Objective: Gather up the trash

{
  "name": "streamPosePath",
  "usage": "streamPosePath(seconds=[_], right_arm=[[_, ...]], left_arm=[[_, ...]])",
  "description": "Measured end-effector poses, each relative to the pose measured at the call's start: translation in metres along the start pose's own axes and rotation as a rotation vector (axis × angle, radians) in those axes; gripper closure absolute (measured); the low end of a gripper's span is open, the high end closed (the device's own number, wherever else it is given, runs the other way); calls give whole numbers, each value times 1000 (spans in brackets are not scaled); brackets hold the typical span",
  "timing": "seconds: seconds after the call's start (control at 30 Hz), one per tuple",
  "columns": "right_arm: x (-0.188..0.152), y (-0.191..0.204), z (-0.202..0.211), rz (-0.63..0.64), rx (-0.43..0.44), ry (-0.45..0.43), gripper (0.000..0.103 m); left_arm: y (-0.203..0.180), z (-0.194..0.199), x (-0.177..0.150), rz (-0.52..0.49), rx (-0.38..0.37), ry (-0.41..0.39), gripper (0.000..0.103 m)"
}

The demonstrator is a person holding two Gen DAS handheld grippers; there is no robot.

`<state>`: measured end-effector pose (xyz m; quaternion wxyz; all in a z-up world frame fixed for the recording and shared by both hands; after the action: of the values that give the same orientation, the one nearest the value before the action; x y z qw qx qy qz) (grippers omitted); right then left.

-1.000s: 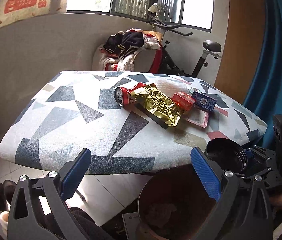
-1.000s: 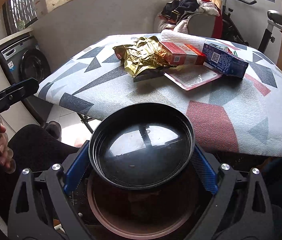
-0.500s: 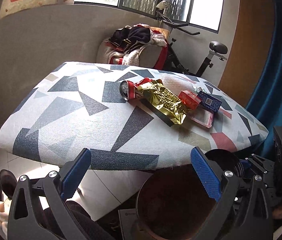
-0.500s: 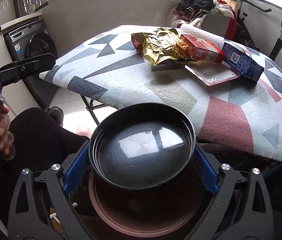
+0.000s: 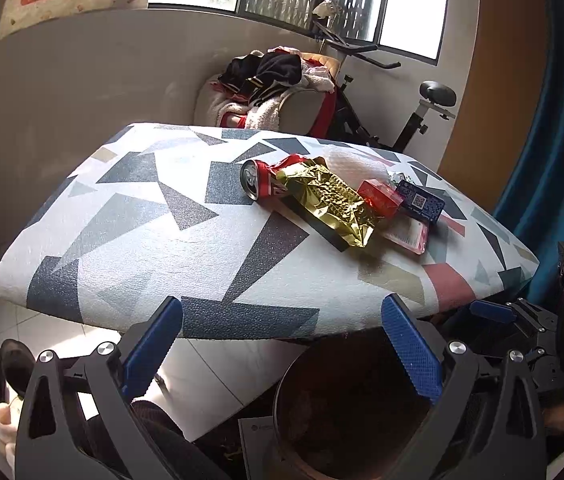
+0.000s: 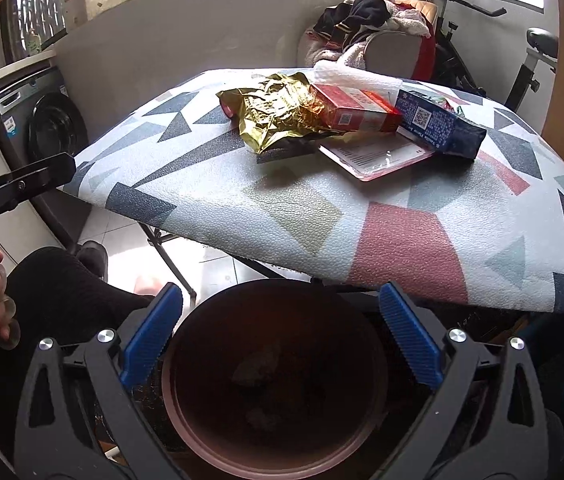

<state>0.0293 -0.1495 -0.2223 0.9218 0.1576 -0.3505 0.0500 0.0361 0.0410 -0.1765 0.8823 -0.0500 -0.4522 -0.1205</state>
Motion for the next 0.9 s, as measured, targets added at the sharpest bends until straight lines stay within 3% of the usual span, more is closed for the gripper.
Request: streamPosePath(seconds=[0.9], right_arm=[[3,-11,-1,-51,-14,-4,6]], left_arm=[[-2,-3,0,-17,9,13,6]])
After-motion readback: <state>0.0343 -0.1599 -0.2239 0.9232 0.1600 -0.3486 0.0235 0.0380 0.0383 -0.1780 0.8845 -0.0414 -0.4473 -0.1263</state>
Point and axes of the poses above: each gripper's, at about its wrist camera, not at the fingertips, and z roughly against the way its jaws point, y to its left, x to its top, the point moved 4 cm from there along -z, roughly the way its jaws point, and after that the axes turned 12 degrees about -z, right-handed, at the moved point
